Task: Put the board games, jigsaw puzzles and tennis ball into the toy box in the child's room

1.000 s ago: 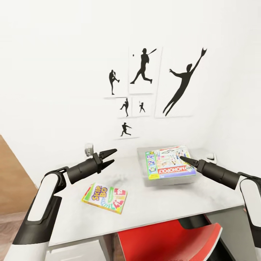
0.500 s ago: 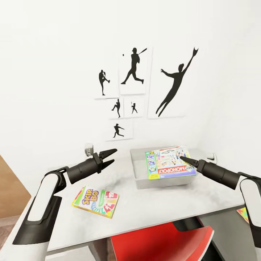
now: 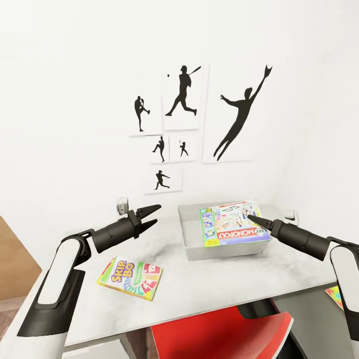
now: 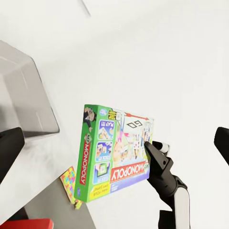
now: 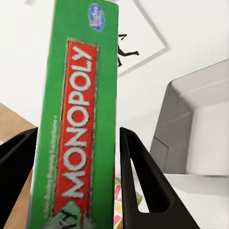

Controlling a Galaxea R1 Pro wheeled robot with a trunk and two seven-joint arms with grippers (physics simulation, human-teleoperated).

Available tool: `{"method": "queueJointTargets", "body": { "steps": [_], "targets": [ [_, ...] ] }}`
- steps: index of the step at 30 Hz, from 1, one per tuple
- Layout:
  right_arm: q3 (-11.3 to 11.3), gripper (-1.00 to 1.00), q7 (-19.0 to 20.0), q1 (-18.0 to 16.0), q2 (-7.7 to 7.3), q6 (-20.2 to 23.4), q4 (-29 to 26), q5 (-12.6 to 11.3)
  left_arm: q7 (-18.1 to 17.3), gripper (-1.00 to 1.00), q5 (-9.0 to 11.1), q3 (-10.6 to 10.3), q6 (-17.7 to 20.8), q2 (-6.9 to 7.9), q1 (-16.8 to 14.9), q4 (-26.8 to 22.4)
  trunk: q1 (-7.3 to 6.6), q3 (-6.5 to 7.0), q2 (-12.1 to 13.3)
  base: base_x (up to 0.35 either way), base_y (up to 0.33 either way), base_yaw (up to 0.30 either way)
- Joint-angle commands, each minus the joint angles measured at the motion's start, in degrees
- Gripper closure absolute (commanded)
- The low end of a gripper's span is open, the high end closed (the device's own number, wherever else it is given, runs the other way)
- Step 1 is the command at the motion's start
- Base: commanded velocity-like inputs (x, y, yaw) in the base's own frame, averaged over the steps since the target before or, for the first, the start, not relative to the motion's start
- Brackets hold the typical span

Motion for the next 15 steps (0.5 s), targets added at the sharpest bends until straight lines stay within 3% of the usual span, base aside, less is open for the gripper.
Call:
{"method": "queueJointTargets", "body": {
  "steps": [1, 6, 15],
  "targets": [
    [0.0, 1.00, 0.4, -0.1, 0.07, 0.3, 0.0, 0.3, 0.2, -1.00, 0.2, 0.1, 0.3, -0.02, -0.1, 0.0, 0.04, -0.13, -0.1, 0.001, -0.040, 0.004],
    [0.0, 1.00, 0.4, -0.1, 0.14, 0.3, 0.0, 0.3, 0.2, -1.00, 0.2, 0.1, 0.2, -0.03, -0.1, 0.0, 0.04, -0.13, -0.1, 0.001, -0.121, 0.053],
    [0.0, 1.00, 0.4, 0.0, 0.18, 0.3, 0.0, 0.3, 0.2, -1.00, 0.2, 0.1, 0.2, -0.06, -0.1, 0.0, 0.04, -0.13, -0.1, 0.000, -0.059, 0.138]
  ]
}}
